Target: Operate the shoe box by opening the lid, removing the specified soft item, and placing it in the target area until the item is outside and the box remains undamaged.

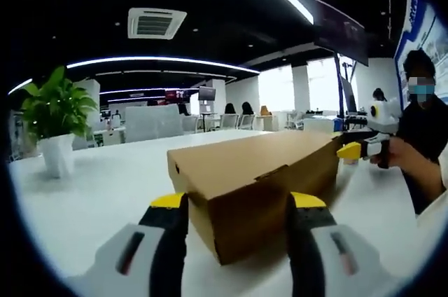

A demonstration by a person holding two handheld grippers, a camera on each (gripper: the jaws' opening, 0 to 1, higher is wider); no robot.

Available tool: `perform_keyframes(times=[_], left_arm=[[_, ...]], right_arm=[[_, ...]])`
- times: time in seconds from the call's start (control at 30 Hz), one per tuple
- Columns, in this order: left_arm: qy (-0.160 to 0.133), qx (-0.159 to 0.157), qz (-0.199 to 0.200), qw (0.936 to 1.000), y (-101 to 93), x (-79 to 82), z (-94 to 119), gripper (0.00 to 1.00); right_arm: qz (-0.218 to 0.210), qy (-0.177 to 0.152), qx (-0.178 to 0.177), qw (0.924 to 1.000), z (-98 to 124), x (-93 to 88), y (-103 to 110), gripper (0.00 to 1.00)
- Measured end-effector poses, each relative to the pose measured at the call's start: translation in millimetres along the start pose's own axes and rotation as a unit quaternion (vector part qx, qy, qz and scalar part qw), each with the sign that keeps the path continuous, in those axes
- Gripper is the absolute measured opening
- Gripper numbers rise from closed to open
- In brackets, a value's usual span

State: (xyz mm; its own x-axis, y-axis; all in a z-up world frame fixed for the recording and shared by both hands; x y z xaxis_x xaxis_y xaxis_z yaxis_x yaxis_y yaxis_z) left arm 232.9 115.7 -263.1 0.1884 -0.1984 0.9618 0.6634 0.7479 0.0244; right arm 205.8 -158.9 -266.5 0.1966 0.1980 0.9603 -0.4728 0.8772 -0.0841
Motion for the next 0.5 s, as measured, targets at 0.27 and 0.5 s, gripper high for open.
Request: perform_keyframes(times=[0.27,0.5], left_arm=[[-0.005,0.004,0.002,1.0000,-4.2,0.6,0,0.53],[0.000,0.000,-0.008,1.0000,-13.0,0.3,0,0.51]], right_arm=[[0.013,-0.004,-0.002,0.9999,3,-0.7,0,0.58],[0.015,-0.006,-0.003,0.9999,9,-2.7,-5,0.58]])
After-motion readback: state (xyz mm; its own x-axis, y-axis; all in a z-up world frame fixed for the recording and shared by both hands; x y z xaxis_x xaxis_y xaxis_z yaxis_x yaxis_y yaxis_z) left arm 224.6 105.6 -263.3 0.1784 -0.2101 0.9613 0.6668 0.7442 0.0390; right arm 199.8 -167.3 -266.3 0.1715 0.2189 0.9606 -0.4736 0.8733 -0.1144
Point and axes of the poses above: the point that each gripper's makers call its tool centre point, and the gripper's own axes: z roughly backward along the fingers, y roughly to its left, x roughly out of its top, the point moved 3 cm from there along z, roughly backward along the fingers, and after that the axes turned 10 degrees about y, right-handed, at the moved point
